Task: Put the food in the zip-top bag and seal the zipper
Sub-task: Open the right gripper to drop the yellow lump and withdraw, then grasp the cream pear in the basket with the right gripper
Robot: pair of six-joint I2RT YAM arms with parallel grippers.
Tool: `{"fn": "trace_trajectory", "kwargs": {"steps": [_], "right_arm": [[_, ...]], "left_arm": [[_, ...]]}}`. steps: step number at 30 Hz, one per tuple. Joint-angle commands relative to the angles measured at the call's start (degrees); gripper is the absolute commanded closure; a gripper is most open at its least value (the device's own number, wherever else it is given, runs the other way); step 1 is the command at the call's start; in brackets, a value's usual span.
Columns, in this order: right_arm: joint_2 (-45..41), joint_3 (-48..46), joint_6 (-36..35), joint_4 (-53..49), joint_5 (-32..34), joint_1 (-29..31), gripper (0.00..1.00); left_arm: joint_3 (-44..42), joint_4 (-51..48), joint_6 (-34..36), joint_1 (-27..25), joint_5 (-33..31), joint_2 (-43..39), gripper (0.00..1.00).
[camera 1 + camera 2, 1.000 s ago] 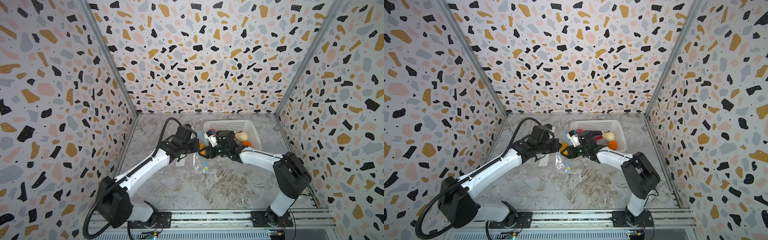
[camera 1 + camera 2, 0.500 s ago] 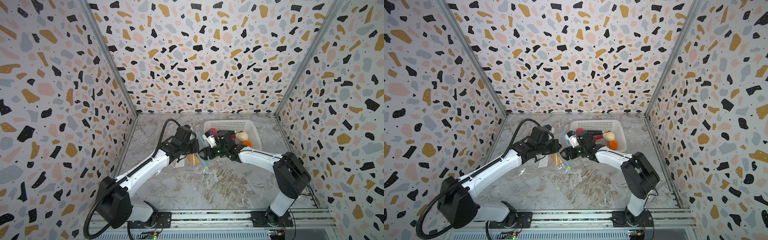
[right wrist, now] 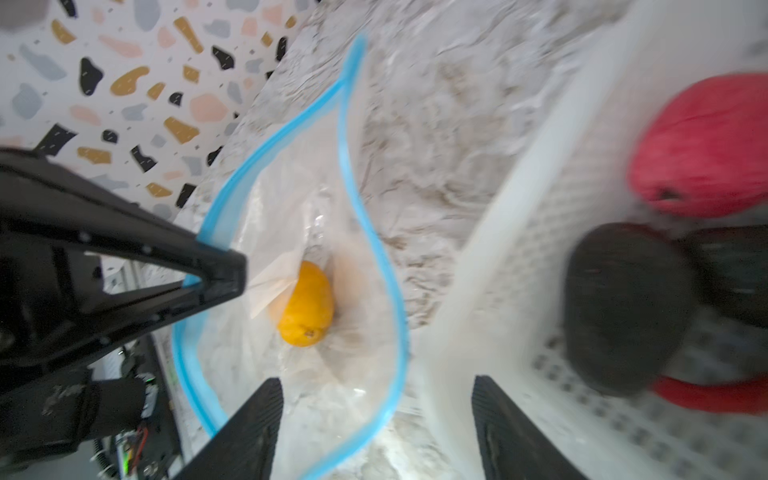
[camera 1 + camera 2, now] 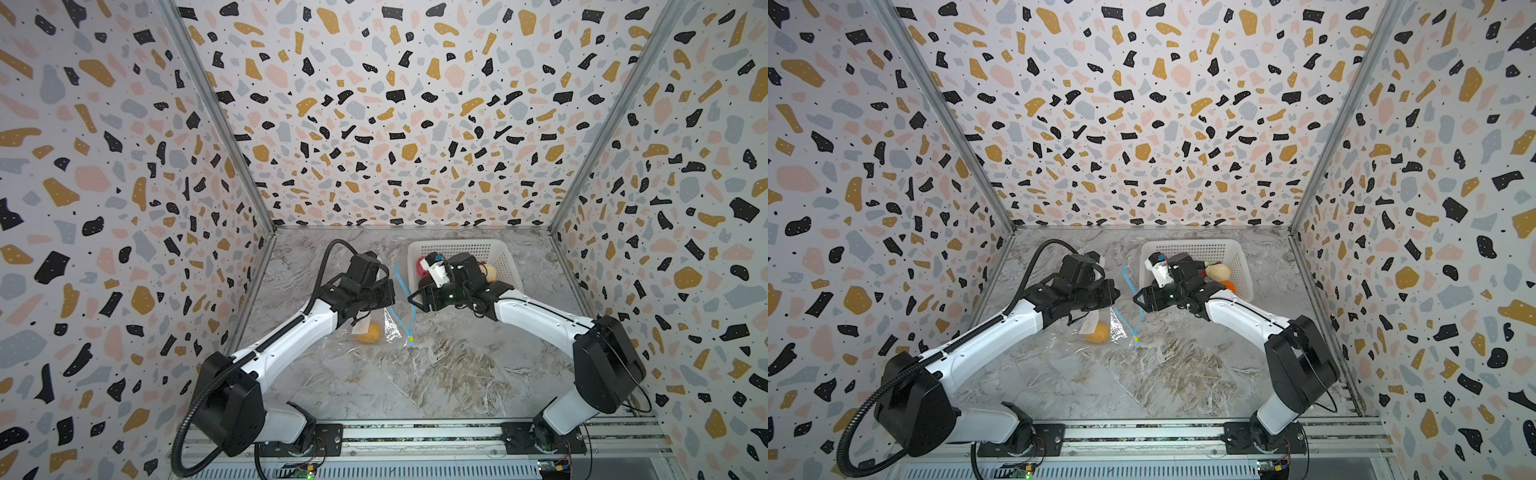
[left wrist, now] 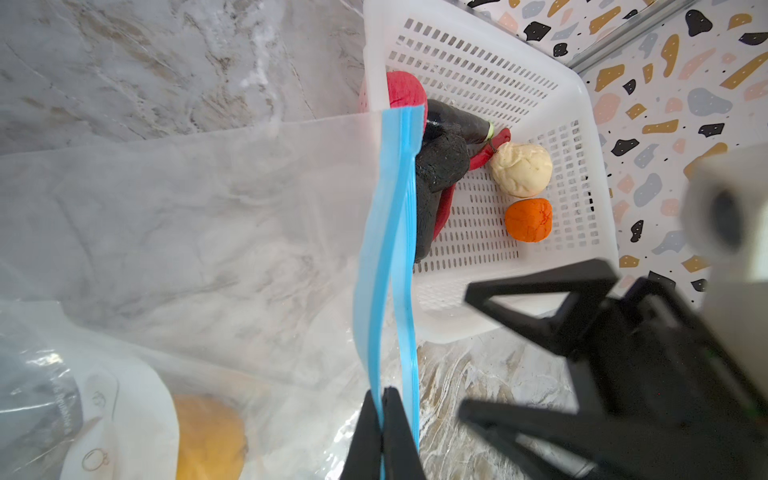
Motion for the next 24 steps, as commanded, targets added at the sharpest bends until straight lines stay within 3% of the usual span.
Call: {"fn": "trace_trajectory", "kwargs": {"steps": [1,8,19,24], "right_arm": [[0.55,4.08,-5.02,-7.72,9.31,-4.93,0.27],[9.23,12.99,-11.59,-14.84,22.47,-12.86,0.29],[17.25,18.51,-17.03,-15.97,28.22,-19.60,0.18],[21.04,21.35,-17.15,-16.01,27.47,-21.35,0.14]], "left_arm": [[0.43,1.87,1.62,0.39,1.10,1.25,1.00],[1.64,1.97,2.37,0.39,2.43,3.31,1.00],[1.51,1.82,2.81,0.42,3.09,4.24,1.00],[2.34,1.80,2.88,0.40,3.66,5.40,1.00]]}}
